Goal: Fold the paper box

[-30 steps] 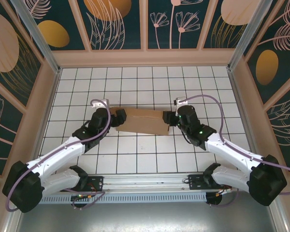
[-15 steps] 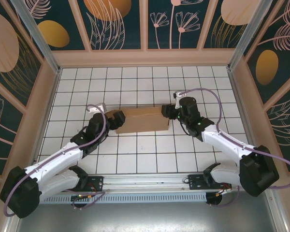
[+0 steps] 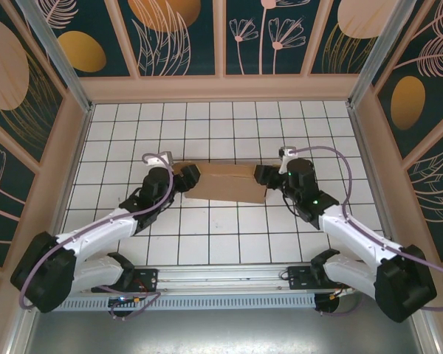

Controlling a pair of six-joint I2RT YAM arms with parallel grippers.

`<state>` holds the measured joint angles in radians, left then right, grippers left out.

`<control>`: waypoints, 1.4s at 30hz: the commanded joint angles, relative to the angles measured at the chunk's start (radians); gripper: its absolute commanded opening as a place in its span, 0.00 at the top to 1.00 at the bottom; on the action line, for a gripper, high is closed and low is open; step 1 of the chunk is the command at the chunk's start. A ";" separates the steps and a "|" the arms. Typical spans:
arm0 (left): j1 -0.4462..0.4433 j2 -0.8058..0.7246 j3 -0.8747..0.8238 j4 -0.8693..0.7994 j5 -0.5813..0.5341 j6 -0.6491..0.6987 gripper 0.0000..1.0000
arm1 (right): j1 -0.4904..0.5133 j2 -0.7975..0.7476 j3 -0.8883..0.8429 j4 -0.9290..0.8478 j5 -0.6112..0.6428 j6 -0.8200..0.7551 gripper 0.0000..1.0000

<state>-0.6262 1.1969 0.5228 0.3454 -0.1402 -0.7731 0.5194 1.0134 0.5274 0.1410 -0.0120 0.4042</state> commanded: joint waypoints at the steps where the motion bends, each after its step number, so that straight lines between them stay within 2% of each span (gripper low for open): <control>1: 0.000 0.078 0.043 0.057 0.054 0.058 0.24 | -0.007 -0.061 -0.050 0.028 0.046 0.099 0.34; 6: -0.001 0.162 0.122 0.080 0.040 0.105 0.25 | -0.010 -0.105 -0.131 0.111 0.042 0.294 0.31; 11: 0.002 0.136 0.112 0.065 -0.023 0.126 0.25 | -0.010 -0.049 -0.173 0.298 0.032 0.387 0.32; 18: 0.017 0.047 0.012 0.075 -0.102 0.106 0.26 | -0.013 0.227 -0.046 0.502 -0.067 0.319 0.33; 23: 0.030 -0.025 -0.067 0.115 -0.162 0.080 0.26 | -0.056 0.431 0.078 0.618 -0.205 0.291 0.34; 27: 0.030 -0.032 -0.107 0.191 -0.165 0.057 0.27 | -0.073 0.528 0.134 0.682 -0.279 0.297 0.36; 32: 0.031 0.061 -0.079 0.299 -0.107 0.063 0.30 | -0.104 0.547 0.118 0.721 -0.307 0.286 0.37; 39: 0.030 0.224 0.017 0.443 -0.019 0.082 0.32 | -0.187 0.481 0.022 0.766 -0.333 0.281 0.37; 42: 0.030 0.254 0.042 0.455 -0.022 0.072 0.33 | -0.217 0.473 0.011 0.756 -0.355 0.275 0.37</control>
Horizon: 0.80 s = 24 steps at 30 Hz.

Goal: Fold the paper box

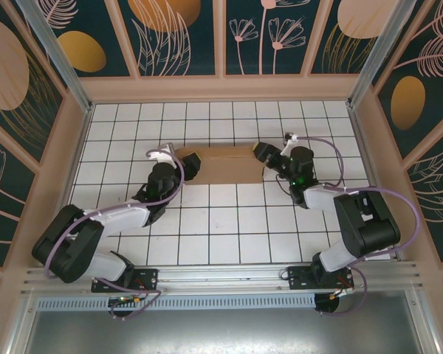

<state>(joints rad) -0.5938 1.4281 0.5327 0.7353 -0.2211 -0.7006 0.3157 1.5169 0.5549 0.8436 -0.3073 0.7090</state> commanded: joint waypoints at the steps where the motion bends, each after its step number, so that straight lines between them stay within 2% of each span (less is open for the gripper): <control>1: -0.003 0.019 0.030 0.067 0.045 0.000 0.34 | -0.024 -0.024 -0.015 0.053 -0.070 -0.032 0.37; 5: -0.001 -0.016 0.012 0.047 -0.021 0.026 0.33 | -0.032 0.011 0.008 0.061 -0.095 -0.028 0.37; 12: 0.020 -0.035 0.002 0.027 -0.047 0.047 0.33 | -0.011 0.087 0.044 0.148 -0.111 0.021 0.38; 20: 0.034 -0.040 -0.021 0.029 -0.039 0.025 0.31 | -0.003 0.069 0.090 0.075 -0.095 -0.018 0.36; 24: 0.034 -0.055 -0.023 0.021 -0.043 0.027 0.26 | -0.001 0.036 0.108 0.021 -0.082 -0.040 0.34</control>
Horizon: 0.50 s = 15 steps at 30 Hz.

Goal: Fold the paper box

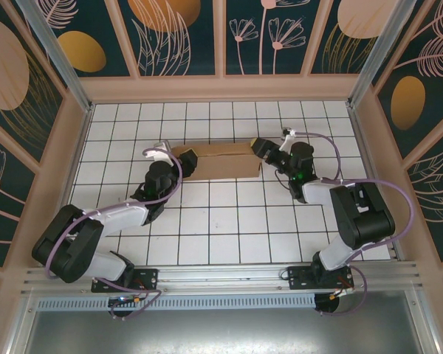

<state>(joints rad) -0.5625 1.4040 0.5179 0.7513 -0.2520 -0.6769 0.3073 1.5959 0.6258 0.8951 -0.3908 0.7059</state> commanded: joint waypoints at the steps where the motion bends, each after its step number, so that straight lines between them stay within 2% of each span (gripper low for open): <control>1: 0.003 -0.041 -0.006 -0.001 -0.015 0.005 0.24 | 0.006 -0.050 0.043 -0.046 0.004 -0.042 0.33; 5: 0.003 -0.086 0.017 -0.048 -0.036 0.022 0.10 | 0.000 -0.080 0.065 -0.099 0.009 -0.056 0.27; 9: 0.009 -0.114 0.064 -0.102 -0.011 0.068 0.01 | -0.011 -0.112 0.091 -0.151 0.030 -0.056 0.19; 15: 0.038 -0.153 0.098 -0.174 -0.021 0.097 0.01 | -0.023 -0.149 0.138 -0.249 0.058 -0.092 0.12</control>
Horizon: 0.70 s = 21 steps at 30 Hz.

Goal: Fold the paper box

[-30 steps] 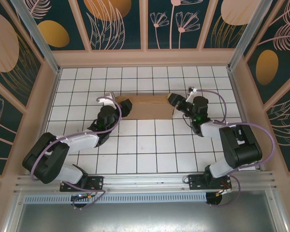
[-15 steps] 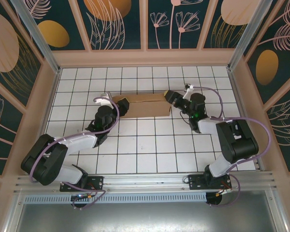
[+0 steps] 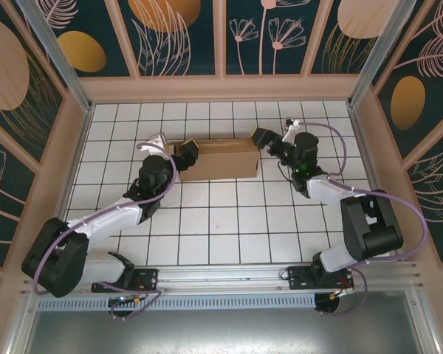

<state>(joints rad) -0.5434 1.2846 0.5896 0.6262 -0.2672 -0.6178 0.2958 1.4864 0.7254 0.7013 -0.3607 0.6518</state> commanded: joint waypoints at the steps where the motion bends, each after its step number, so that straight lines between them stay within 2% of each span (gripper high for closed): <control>1: 0.021 -0.047 0.027 -0.061 -0.009 0.046 0.01 | -0.016 -0.050 0.037 -0.059 0.026 -0.042 0.12; 6: 0.022 -0.150 0.025 -0.136 -0.041 0.116 0.01 | -0.053 -0.133 0.030 -0.127 0.043 -0.119 0.13; 10: 0.022 -0.218 0.094 -0.276 -0.060 0.257 0.01 | -0.081 -0.192 0.086 -0.243 0.034 -0.234 0.18; 13: 0.022 -0.228 0.168 -0.384 -0.093 0.346 0.02 | -0.081 -0.235 0.091 -0.216 -0.036 -0.349 0.23; 15: 0.022 -0.226 0.217 -0.435 -0.034 0.433 0.08 | -0.085 -0.271 0.042 -0.102 -0.133 -0.390 0.23; 18: 0.022 -0.232 0.274 -0.493 0.166 0.606 0.09 | -0.092 -0.294 -0.018 0.060 -0.215 -0.362 0.33; 20: 0.021 -0.218 0.334 -0.557 0.164 0.626 0.09 | -0.087 -0.275 0.039 -0.030 -0.276 -0.423 0.35; 21: 0.022 -0.217 0.356 -0.581 0.182 0.653 0.04 | -0.077 -0.267 0.076 -0.112 -0.263 -0.475 0.36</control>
<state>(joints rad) -0.5232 1.0676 0.8783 0.1654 -0.1810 -0.1154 0.2142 1.2076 0.7471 0.6205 -0.5381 0.2935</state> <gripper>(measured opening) 0.941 0.648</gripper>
